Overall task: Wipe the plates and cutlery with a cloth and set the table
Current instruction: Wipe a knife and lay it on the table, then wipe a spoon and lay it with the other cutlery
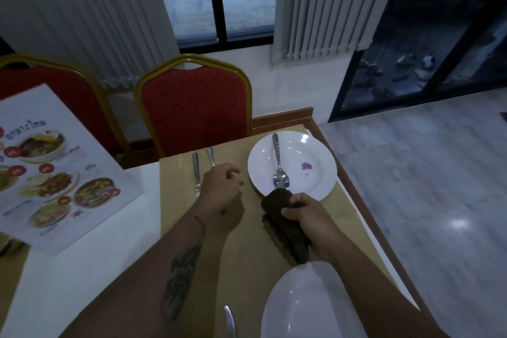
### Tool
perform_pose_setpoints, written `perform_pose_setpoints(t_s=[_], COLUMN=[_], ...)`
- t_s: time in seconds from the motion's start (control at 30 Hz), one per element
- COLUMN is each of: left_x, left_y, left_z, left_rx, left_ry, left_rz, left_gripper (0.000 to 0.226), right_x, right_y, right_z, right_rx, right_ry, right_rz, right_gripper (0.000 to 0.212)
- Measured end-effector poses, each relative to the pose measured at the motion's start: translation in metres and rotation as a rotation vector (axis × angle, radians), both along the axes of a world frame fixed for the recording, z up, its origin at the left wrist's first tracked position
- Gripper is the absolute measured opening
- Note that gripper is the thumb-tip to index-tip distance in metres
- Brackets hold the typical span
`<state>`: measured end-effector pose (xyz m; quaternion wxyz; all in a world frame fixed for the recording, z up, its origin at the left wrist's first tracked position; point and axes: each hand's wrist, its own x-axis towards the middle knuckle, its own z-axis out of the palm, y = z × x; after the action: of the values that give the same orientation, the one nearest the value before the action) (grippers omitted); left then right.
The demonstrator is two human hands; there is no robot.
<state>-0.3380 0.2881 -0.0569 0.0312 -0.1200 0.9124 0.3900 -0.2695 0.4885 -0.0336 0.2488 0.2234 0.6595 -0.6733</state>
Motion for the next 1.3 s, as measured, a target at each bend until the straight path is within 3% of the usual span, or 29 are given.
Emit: perform_pose_setpoints(t_s=[0.2, 0.57, 0.77, 0.83, 0.97, 1.17, 1.3], left_x=[-0.04, -0.07, -0.065, -0.059, -0.031, 0.035, 0.065], left_y=[0.069, 0.126, 0.126, 0.117, 0.096, 0.069, 0.033], left_z=[0.004, -0.007, 0.019, 0.032, 0.06, 0.102, 0.124], left_rx=[-0.028, -0.118, 0.172, 0.238, 0.324, 0.468, 0.638], left_ry=[-0.03, -0.058, -0.093, -0.104, -0.13, -0.243, -0.136], left_rz=[-0.172, -0.003, 0.156, 0.136, 0.064, -0.133, -0.068], left_gripper=[0.027, 0.036, 0.04, 0.031, 0.02, 0.01, 0.008], right_x=[-0.001, 0.006, 0.014, 0.016, 0.019, 0.049, 0.07], right_y=[0.038, 0.094, 0.089, 0.083, 0.063, 0.003, -0.02], right_z=[0.02, 0.012, 0.009, 0.011, 0.013, 0.046, 0.061], right_rx=[-0.139, -0.328, -0.395, -0.394, -0.273, 0.069, 0.167], right_ry=[-0.028, -0.052, -0.041, -0.013, 0.079, 0.312, 0.409], right_rz=[0.017, -0.158, -0.225, -0.239, -0.191, -0.072, -0.09], right_gripper=[0.011, 0.017, 0.016, 0.013, 0.019, 0.009, 0.01])
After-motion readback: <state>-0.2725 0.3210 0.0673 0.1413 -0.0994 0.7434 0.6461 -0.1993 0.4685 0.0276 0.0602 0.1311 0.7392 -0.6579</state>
